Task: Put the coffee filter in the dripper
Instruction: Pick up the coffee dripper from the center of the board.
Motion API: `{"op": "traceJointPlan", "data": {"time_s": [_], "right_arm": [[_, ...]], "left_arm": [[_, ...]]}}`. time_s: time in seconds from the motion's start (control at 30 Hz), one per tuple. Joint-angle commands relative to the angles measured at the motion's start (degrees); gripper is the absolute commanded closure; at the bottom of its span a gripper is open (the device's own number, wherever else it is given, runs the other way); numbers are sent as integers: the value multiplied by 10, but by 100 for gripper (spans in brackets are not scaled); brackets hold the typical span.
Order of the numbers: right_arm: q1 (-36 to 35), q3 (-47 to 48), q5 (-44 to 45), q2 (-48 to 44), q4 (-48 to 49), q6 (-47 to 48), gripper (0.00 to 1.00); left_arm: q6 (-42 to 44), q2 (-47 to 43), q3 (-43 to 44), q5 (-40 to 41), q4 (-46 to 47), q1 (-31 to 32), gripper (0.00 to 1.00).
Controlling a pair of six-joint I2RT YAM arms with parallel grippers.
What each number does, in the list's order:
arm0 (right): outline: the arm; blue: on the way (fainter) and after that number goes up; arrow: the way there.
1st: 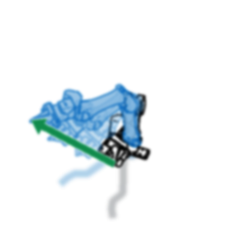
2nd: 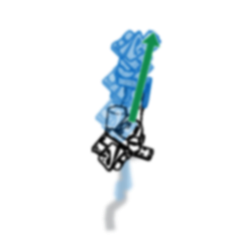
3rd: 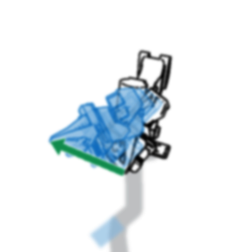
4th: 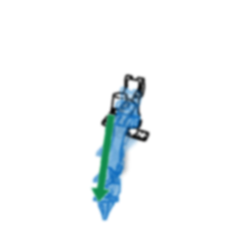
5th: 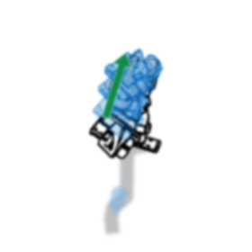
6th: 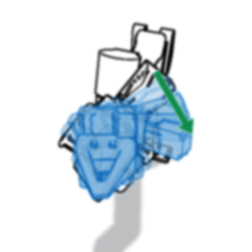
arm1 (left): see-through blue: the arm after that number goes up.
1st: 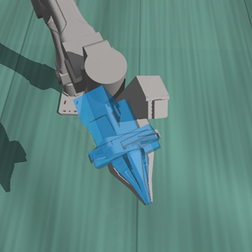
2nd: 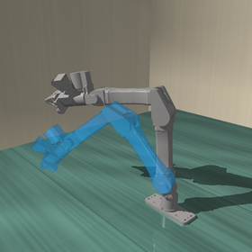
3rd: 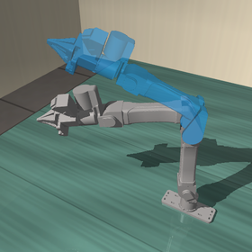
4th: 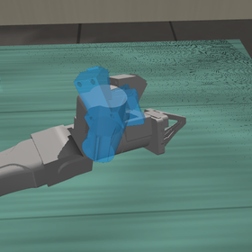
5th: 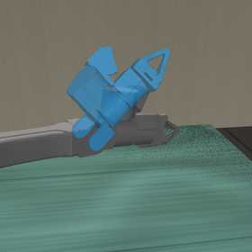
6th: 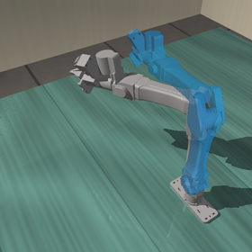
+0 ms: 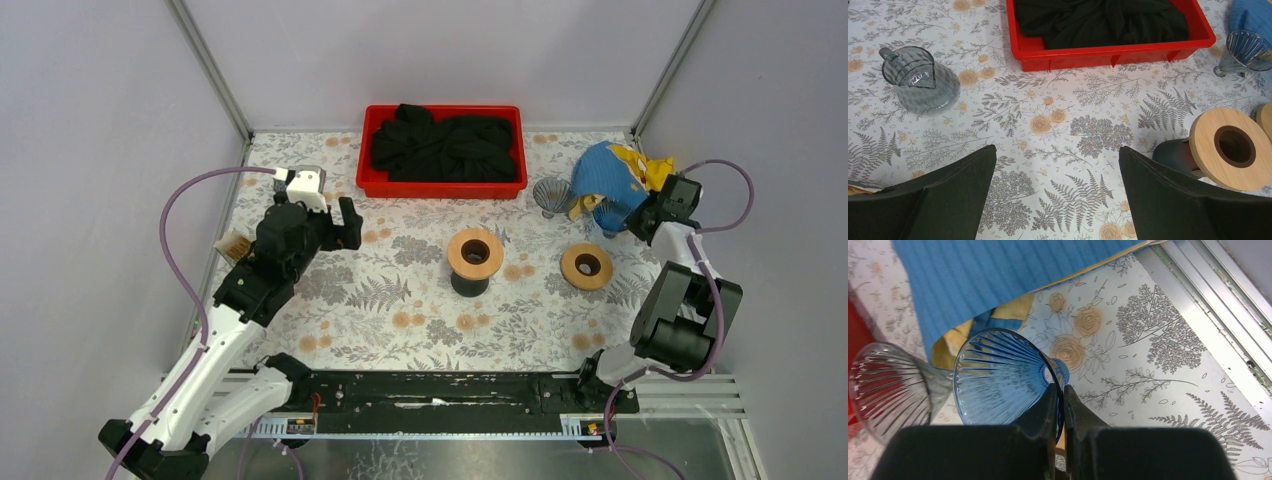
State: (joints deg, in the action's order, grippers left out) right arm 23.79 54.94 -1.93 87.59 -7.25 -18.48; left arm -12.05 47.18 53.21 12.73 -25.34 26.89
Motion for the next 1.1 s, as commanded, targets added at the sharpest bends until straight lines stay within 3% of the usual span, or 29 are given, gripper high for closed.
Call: {"op": "traceJointPlan", "data": {"time_s": [0.0,0.4,1.07], "right_arm": [[2,0,-45,-49,5,-27,100],[-21,-33,-145,-149,-21,-95,100],[-250,84,-166,-206,-157,-56,100]], "left_arm": [[-10,5,-6,-19,33,-9,0],[-37,48,15,-71,28,-11,0],[-156,120,65,-188,7,-10,0]]}}
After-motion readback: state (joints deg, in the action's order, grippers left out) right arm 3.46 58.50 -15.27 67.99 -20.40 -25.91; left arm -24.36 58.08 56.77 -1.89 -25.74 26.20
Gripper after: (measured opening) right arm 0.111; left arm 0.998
